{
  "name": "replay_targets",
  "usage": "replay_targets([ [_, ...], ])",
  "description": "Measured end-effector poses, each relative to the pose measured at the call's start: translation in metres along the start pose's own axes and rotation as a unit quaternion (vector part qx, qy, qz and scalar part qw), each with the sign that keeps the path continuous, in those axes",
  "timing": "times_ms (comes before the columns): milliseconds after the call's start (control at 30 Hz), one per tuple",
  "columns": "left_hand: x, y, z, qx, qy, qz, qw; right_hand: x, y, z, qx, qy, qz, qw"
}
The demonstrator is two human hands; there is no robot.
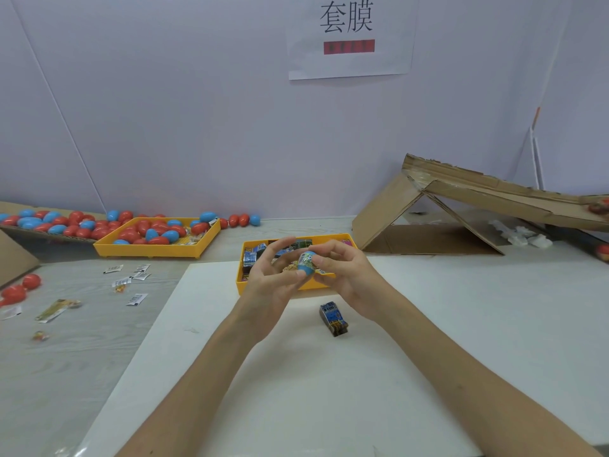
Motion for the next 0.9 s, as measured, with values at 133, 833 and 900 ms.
replay_targets([
  [133,-0.0007,0.0016,0.0012,-0.006,-0.001,0.008,1.0,-0.0008,-0.0007,-0.0001,-0.023,0.007,0.013,1.0],
  [833,-0.0007,0.0016,-0.0003,-0.022,-0.008,-0.009,1.0,-0.0019,0.0003,-0.0028,0.066,0.02,-0.027,0.997],
  [900,-0.0008,0.0016,-0.0002,-0.025,-0.008,-0.01,1.0,-0.0017,0.0021,-0.0026,0.07,0.019,-0.031,0.997],
])
Point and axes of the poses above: each hand's wrist, its own x-axis away from the middle knuckle, its own y-axis out of the back of the hand, z = x × y, the point moved 5 cm from there along -x, towards the middle knuckle, and after that the axes turned 7 degrees about -x, right-handed, at the moved point
